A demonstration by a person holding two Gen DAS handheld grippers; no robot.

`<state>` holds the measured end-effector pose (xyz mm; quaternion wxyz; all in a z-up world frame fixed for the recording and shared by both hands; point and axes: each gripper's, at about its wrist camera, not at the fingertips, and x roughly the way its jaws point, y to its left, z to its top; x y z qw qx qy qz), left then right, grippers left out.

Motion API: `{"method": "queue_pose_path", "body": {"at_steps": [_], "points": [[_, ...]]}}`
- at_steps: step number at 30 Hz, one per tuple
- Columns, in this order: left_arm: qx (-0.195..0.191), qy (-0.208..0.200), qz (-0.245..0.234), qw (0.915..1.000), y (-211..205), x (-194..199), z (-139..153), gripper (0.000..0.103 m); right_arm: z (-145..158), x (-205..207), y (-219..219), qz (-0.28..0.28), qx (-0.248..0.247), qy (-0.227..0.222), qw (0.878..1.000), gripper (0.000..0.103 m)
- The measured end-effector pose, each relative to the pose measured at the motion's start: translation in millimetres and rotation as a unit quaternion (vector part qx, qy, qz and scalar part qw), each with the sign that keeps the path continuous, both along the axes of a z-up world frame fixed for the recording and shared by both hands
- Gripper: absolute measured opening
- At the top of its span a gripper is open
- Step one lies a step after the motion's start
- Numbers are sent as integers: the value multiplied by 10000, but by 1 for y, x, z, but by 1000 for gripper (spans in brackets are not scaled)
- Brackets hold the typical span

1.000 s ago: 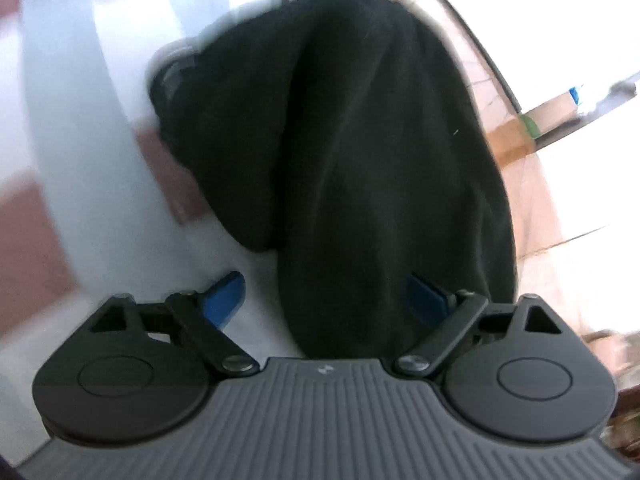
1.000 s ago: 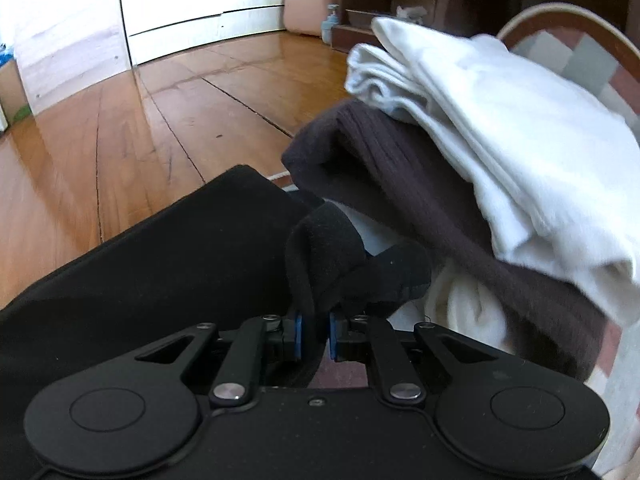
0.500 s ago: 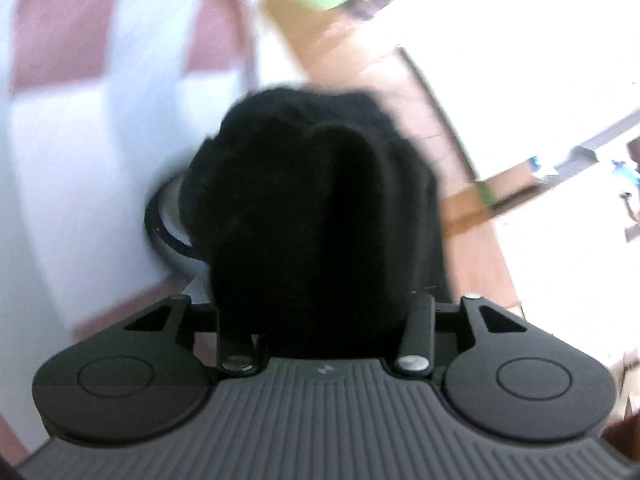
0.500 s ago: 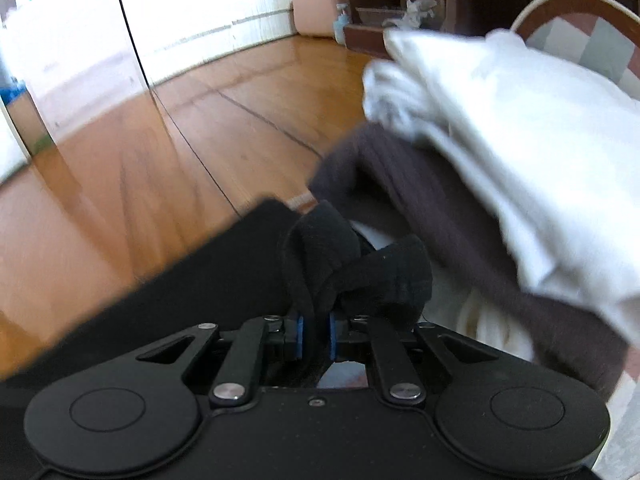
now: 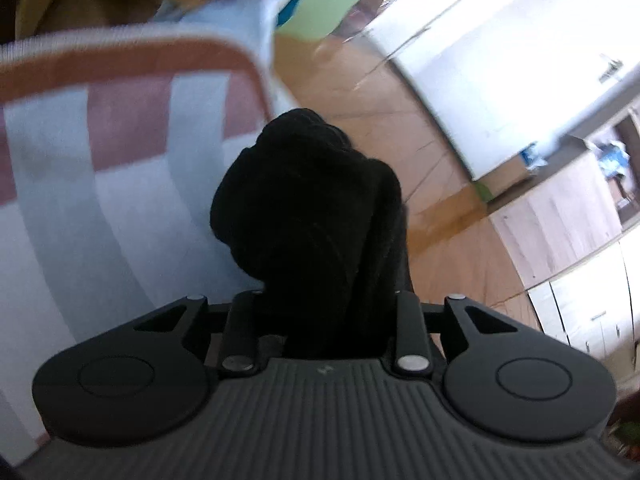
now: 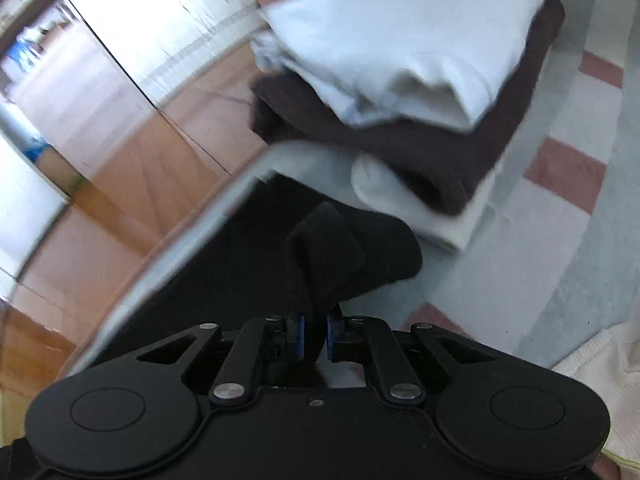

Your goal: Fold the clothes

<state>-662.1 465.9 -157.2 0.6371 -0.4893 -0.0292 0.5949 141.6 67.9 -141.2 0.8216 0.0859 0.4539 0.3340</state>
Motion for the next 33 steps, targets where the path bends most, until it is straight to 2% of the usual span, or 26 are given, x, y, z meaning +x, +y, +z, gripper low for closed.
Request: {"method": "queue_pose_path", "body": {"at_steps": [2,4,5,7,9,10,11,13,14,15,17,18,20,21,23,26,28,30,33], "points": [[7,-33,35,10000,8,-9,3,28,28,-2,-8,219,190,-141,9995,9],[-417,-447,289,9977,7,-23,-7,39,46,-4,-22,381,249,-230,9987,9],[-634,-618,400,9953,8,-30,-12,40,50,-8,-28,471,178,-307,9983,9],[-1094,-638,482,9908,18,-38,-31,40,33,-13,-34,755,-408,-302,9959,9],[-1120,-585,520,9906,13,-38,-35,40,0,-13,-40,865,-864,8,9925,10],[-1051,-439,480,9923,13,-33,-28,41,-15,-14,-45,836,-897,84,9924,10],[-1010,-128,419,9939,14,-26,-19,41,-24,-16,-50,792,-859,96,9931,10],[-959,474,292,9938,19,-14,0,52,-35,-18,-57,704,-751,97,9946,14],[-969,686,211,9927,21,-13,11,53,-38,-18,-61,654,-678,97,9955,19],[-1031,753,118,9917,24,-15,18,54,-37,-16,-65,633,-663,74,9958,31],[-1254,540,-34,9906,25,-30,23,55,-29,-16,-71,406,-983,-171,9942,50],[-1298,567,-74,9899,1,-35,31,55,-24,-14,-77,209,-1164,-356,9923,51],[-1185,1084,-198,9868,-41,-38,32,55,-16,-12,-91,-97,-1336,-569,9893,51],[-1095,1395,-287,9837,-54,-33,43,56,-12,-11,-98,-197,-1348,-648,9886,51],[-886,1711,-534,9798,-77,-22,55,57,-3,-15,-111,-191,-1258,-855,9882,51],[-517,1622,-1176,9783,-103,18,80,58,9,-26,-120,240,-708,-1031,9919,51],[-300,1453,-1760,9731,-108,56,89,67,17,-31,-116,711,-342,-994,9919,51],[-131,1292,-2376,9627,-105,98,91,68,24,-30,-98,1270,-224,-985,9867,51],[-97,1277,-3291,9356,-95,174,85,69,30,-26,-62,1982,-285,-1088,9737,52]]}}
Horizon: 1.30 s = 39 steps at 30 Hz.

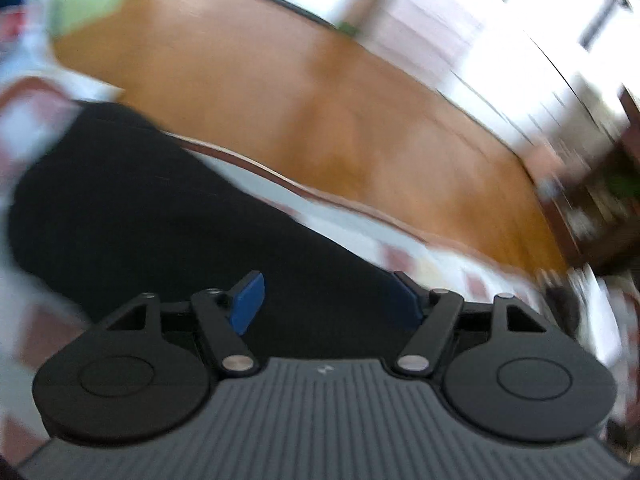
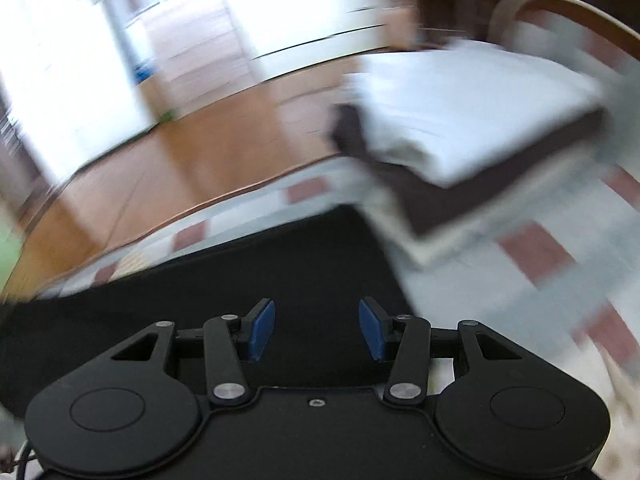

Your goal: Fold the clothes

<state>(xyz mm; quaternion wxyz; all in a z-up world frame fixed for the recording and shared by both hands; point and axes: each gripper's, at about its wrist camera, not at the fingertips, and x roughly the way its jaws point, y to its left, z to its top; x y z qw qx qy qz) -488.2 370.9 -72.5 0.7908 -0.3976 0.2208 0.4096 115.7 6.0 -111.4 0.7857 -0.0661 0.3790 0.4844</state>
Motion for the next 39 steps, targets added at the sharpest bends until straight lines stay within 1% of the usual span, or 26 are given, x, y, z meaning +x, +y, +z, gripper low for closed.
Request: {"method": "queue_pose_path", "body": {"at_steps": [3,7,10,11,12,14,15,16,17,18,19,20,23,25,26,27,28,29,30,32,34,35,36,37,38,39], "points": [[13,156,-745,9971,1,67,-13,69,-6,15,39,310,-214,-250,9990,54],[108,437,-1512,9875,1,132,-37,69,-27,44,83,513,-620,-374,9961,55],[193,655,-1873,9799,0,161,-51,69,-45,58,113,613,-866,-443,9934,55],[212,722,-1945,9780,-1,166,-54,69,-50,62,122,648,-943,-470,9923,59],[230,790,-2017,9760,-3,172,-57,69,-55,62,132,645,-1080,-606,9902,68],[263,883,-2127,9728,-4,179,-63,69,-66,61,143,645,-1258,-893,9859,70],[247,888,-2130,9727,-3,180,-65,69,-73,62,148,687,-1338,-921,9843,70],[230,893,-2133,9726,-3,181,-67,69,-76,62,150,743,-1273,-892,9850,69],[209,896,-2128,9728,-2,181,-70,69,-78,61,150,802,-1162,-855,9863,64],[168,896,-2087,9737,-2,180,-71,69,-80,61,150,862,-1050,-818,9873,27],[127,896,-2047,9746,-2,178,-73,69,-75,58,147,869,-903,-891,9881,9],[97,898,-2008,9755,-2,176,-74,69,-67,55,144,859,-745,-999,9885,7],[252,939,-1969,9756,-5,169,-69,69,-26,39,130,667,-107,-1744,9824,5],[377,932,-1916,9763,-5,167,-64,69,-5,48,127,255,178,-1862,9820,5],[433,922,-1887,9767,-4,167,-62,69,-2,56,132,104,135,-1778,9839,5],[463,895,-1853,9775,-1,168,-62,72,-7,67,140,-33,-42,-1616,9868,5],[463,913,-1850,9774,0,170,-66,79,-19,76,150,-122,-378,-1465,9884,6],[401,1002,-1861,9766,2,173,-73,81,-32,85,161,-195,-756,-1321,9882,8],[331,1151,-1862,9752,2,176,-81,81,-47,89,170,-307,-1106,-1327,9845,14],[387,1487,-1906,9696,-1,181,-94,80,-73,92,183,-434,-1660,-1505,9736,17],[578,1750,-1960,9631,-7,179,-98,81,-73,76,184,-478,-1711,-1875,9661,30],[627,1814,-2043,9599,-10,176,-98,81,-67,67,183,-521,-1751,-1960,9634,42],[610,1822,-2059,9595,-12,171,-97,81,-59,57,179,-576,-1737,-2052,9615,53],[551,1843,-2020,9603,-13,164,-96,82,-48,47,169,-690,-1606,-2147,9609,56],[483,1859,-1965,9615,-14,157,-96,83,-39,39,156,-783,-1414,-2075,9648,60],[373,1853,-1841,9646,-14,149,-98,84,-29,33,141,-864,-1212,-1947,9695,62]]}}
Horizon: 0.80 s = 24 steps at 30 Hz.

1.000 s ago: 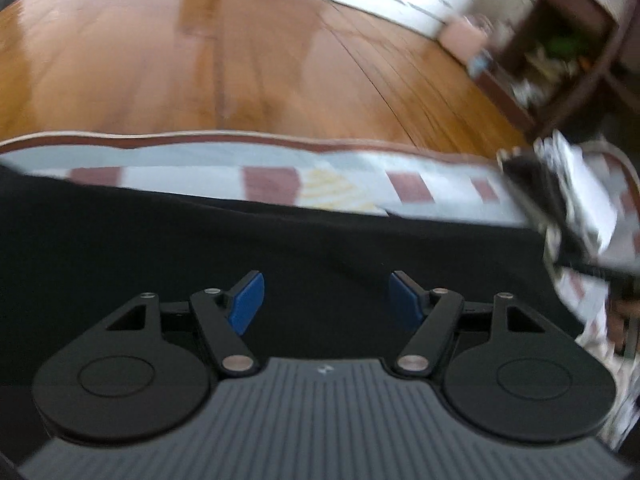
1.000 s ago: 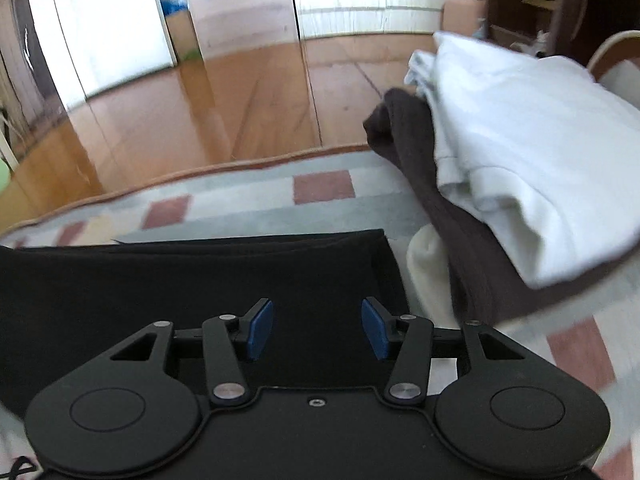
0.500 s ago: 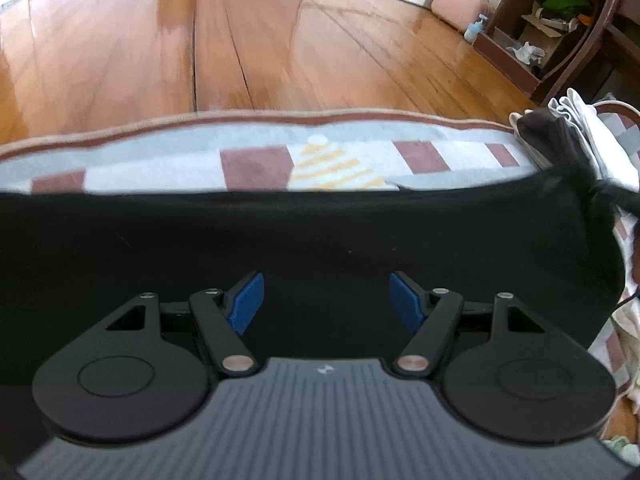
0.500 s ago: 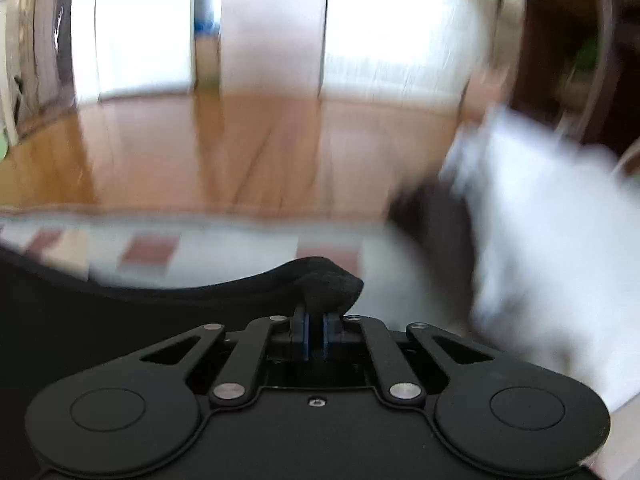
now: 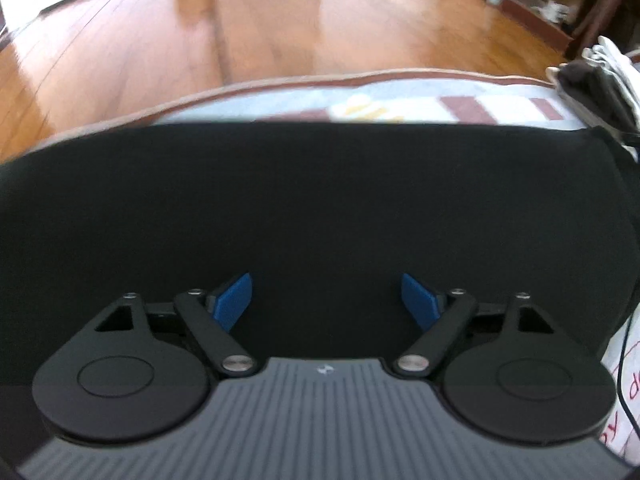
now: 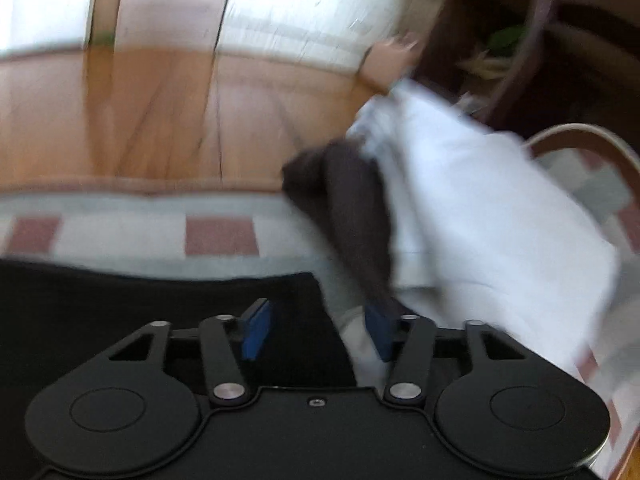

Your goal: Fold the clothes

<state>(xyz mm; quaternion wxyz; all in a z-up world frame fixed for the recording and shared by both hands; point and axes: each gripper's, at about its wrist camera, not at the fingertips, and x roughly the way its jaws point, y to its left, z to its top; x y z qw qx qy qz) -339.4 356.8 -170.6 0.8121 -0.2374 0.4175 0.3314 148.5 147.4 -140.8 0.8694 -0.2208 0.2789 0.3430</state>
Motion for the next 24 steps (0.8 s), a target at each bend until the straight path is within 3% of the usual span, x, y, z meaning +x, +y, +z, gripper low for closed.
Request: {"method": "queue_pose_path", "body": {"at_steps": [2,4,5,7,9,12,14,16,19,21,24], "points": [[-161,-68,250,9995,0,-14,-1,85,11,-8,-37,-89,536,511,9972,62],[-309,-173,459,9983,-2,-26,-1,85,9,-14,-84,-187,1189,1233,9850,62],[-346,-153,488,9981,-2,-27,1,85,3,-18,-105,-219,1540,1629,9743,62],[-359,-156,416,9984,-5,-25,3,85,-17,-15,-137,-221,2116,2626,9412,62],[-450,-308,298,9981,-9,-23,3,85,-37,-12,-150,-353,2279,3217,9183,62],[-822,-864,39,9929,-12,-19,4,85,-52,-7,-157,-734,2478,3377,9051,62],[-906,-1010,-84,9907,-15,-15,3,84,-62,1,-153,-1009,2563,3488,8958,62],[-819,-940,-177,9920,-17,-11,4,84,-65,8,-148,-1275,2562,3323,8987,62],[-828,-950,-201,9918,-15,-14,7,84,-66,16,-137,-1215,2434,2799,9207,59],[-948,-956,-56,9909,-12,-22,8,85,-57,10,-129,-1233,2198,2324,9394,5],[-1044,-787,-16,9914,-17,-33,3,85,-24,-6,-139,-1251,2227,1920,9476,3]]}}
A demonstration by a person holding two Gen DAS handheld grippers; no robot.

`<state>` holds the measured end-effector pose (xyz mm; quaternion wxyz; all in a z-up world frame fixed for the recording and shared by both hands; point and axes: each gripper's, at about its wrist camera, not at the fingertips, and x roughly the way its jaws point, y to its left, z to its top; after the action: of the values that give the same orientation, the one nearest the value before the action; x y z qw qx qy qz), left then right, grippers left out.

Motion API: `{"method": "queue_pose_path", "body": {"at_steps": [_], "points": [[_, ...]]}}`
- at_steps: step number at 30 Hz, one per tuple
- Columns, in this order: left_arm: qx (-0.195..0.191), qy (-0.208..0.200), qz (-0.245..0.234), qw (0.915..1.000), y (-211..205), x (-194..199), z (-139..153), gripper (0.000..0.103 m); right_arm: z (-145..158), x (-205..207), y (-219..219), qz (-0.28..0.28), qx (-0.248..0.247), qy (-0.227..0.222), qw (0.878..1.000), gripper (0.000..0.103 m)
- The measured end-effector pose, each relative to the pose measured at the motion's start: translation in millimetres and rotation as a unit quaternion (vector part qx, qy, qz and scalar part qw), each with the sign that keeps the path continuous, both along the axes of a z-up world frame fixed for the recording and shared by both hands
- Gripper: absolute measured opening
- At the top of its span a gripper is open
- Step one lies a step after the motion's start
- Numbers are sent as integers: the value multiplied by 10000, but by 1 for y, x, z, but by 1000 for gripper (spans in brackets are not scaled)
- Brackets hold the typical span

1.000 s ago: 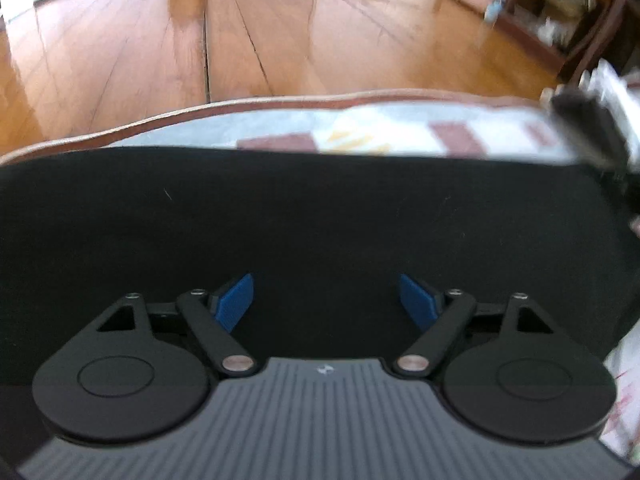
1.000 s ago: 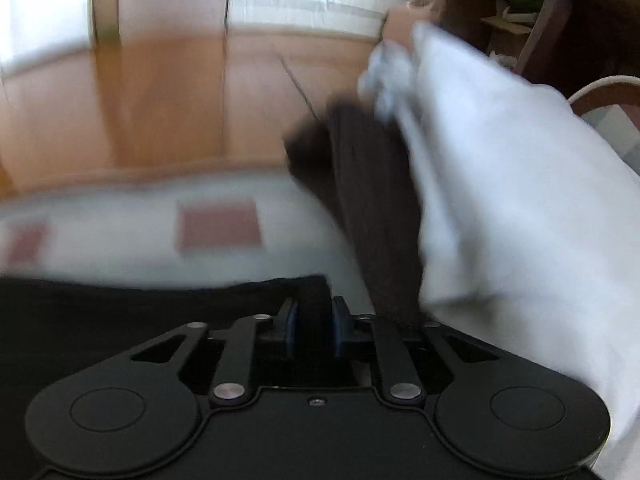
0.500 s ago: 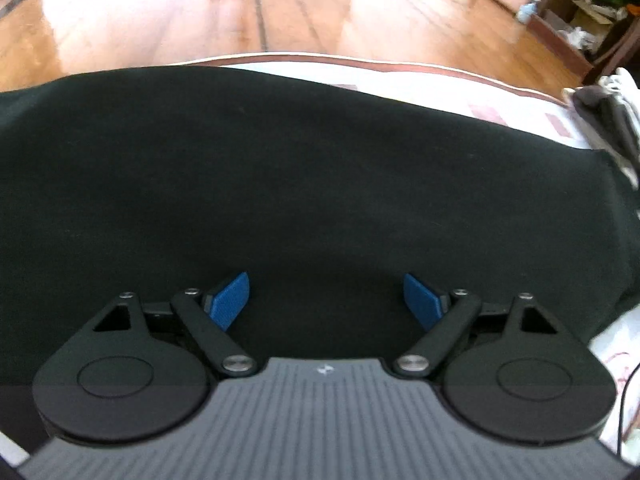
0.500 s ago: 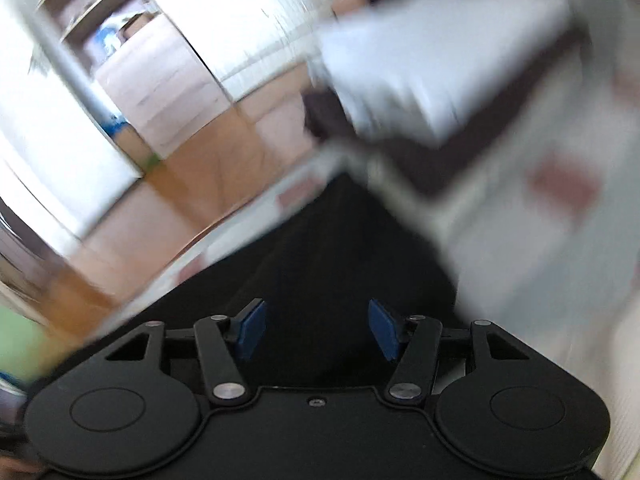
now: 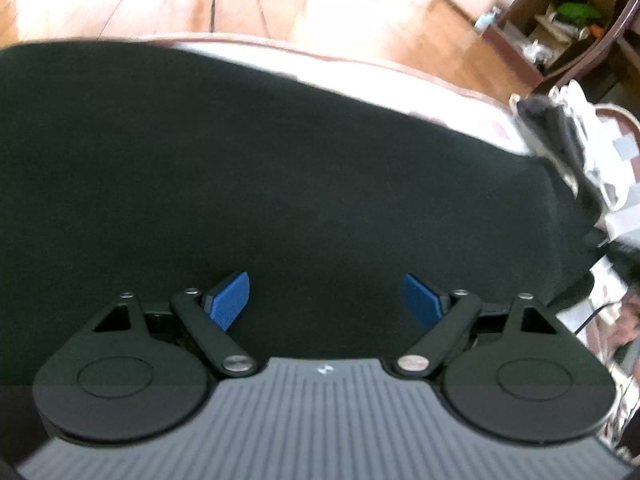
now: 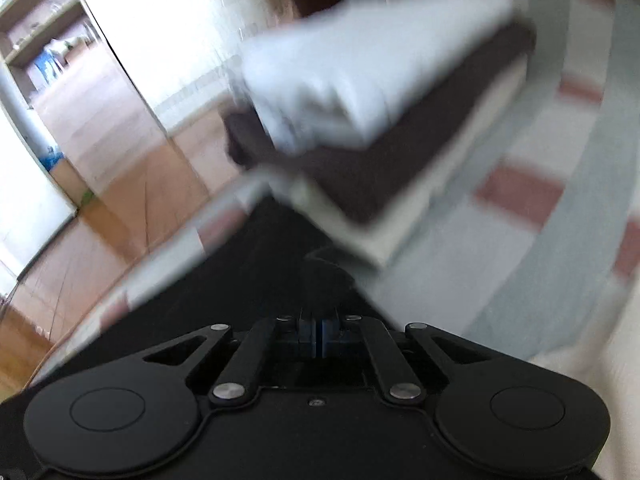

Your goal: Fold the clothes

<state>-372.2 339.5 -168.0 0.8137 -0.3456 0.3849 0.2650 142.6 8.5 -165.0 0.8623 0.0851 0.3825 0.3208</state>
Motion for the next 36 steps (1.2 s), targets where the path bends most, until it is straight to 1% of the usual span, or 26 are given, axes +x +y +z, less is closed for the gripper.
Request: {"method": "queue_pose_path", "body": {"at_steps": [2,3,5,6,7,8,9,11,12,13,14,15,16,17,18,19,20,22,23,24,25,27,30,33,35,36], "points": [[149,202,-93,9996,-5,-6,2,85,19,-4,-11,-64,-170,139,9997,2],[169,256,-124,9995,-6,-10,2,85,18,-1,-17,-60,-206,343,9992,2],[91,212,-4,9997,-1,-17,3,85,1,10,-26,-89,-54,678,9976,3],[23,159,86,9998,4,-19,3,85,-9,15,-27,-61,20,755,9971,3],[-39,119,162,9998,8,-21,3,85,-17,14,-25,-109,-133,784,9968,3],[-65,134,175,9997,12,-20,3,85,-25,13,-22,-188,-359,804,9959,3],[-51,149,188,9997,12,-21,4,85,-27,7,-20,-270,-447,760,9957,3],[-23,178,213,9996,12,-21,6,85,-19,-4,-12,-227,-700,489,9961,3],[-9,190,222,9996,12,-21,6,85,-15,-7,-10,-142,-897,299,9954,6],[7,194,213,9996,13,-20,5,85,-13,-8,-9,-150,-1153,130,9931,12],[40,229,194,9995,12,-19,2,85,-11,-8,-10,-343,-1484,47,9883,29],[106,274,150,9995,12,-16,1,85,-11,-5,-16,-552,-1532,169,9865,46],[209,307,74,9993,10,-11,1,85,-11,-2,-24,-749,-1481,350,9855,54],[293,281,-37,9992,8,-6,2,85,-11,0,-32,-945,-1429,530,9838,59],[329,176,-223,9991,4,2,2,85,-12,4,-40,-921,-1142,880,9853,59],[375,83,-415,9984,-2,10,3,85,-12,6,-47,-762,-724,1267,9864,59],[462,41,-633,9969,-10,18,4,85,-14,6,-53,-602,-253,1606,9849,60],[634,-19,-1057,9924,-25,35,5,85,-19,1,-61,-435,525,2085,9756,67],[702,66,-1202,9902,-32,42,3,85,-22,-3,-61,-410,746,2241,9708,70],[778,165,-1329,9879,-39,47,1,85,-26,-6,-61,-397,918,2376,9662,70],[882,310,-1378,9860,-44,51,-3,85,-30,-8,-59,-374,1063,2471,9624,70],[1005,420,-1446,9835,-47,60,-4,85,-37,-10,-56,-320,1277,2582,9571,70],[799,327,-1393,9865,-36,51,-3,85,-43,-8,-49,-298,1155,2457,9620,70],[619,281,-1320,9889,-32,46,-2,85,-45,-16,-44,-429,1237,2513,9590,71],[601,290,-1304,9892,-35,43,-3,85,-46,-17,-36,-424,1123,2422,9628,71],[603,294,-1302,9892,-40,50,-5,85,-45,-19,-33,-424,1070,2322,9658,71]]}}
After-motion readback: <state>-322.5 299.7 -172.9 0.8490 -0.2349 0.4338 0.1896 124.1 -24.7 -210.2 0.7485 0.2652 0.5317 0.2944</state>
